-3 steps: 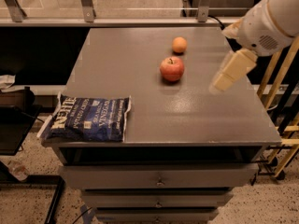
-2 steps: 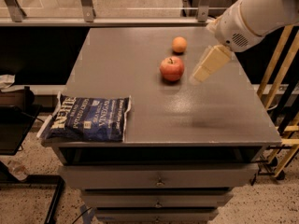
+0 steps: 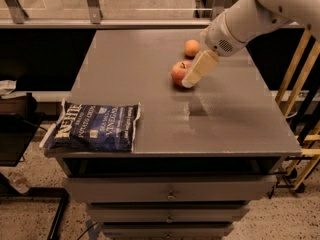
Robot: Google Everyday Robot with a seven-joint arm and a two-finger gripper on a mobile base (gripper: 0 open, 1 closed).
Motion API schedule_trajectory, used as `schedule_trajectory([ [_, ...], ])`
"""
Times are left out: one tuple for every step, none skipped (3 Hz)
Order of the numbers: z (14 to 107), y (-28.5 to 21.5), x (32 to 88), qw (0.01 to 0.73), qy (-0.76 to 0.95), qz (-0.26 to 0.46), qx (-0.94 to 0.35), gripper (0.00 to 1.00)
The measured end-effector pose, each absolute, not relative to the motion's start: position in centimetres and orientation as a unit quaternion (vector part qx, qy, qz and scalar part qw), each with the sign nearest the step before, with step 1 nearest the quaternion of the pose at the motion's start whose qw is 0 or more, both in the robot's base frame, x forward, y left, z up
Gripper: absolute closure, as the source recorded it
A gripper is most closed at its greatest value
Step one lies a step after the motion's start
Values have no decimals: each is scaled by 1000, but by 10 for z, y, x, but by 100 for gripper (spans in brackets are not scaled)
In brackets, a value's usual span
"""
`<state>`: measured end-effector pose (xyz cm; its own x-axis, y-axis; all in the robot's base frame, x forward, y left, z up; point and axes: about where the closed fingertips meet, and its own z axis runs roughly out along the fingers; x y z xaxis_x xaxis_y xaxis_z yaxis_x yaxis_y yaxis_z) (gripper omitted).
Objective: Move apple near blue chip bag
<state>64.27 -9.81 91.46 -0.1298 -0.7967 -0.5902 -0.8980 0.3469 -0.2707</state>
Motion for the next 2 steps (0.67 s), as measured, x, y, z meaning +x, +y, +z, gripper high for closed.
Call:
schedule_trajectory([
  [896, -87, 654, 326, 749, 87, -569, 0],
  [880, -79, 658, 314, 751, 99, -572, 0],
])
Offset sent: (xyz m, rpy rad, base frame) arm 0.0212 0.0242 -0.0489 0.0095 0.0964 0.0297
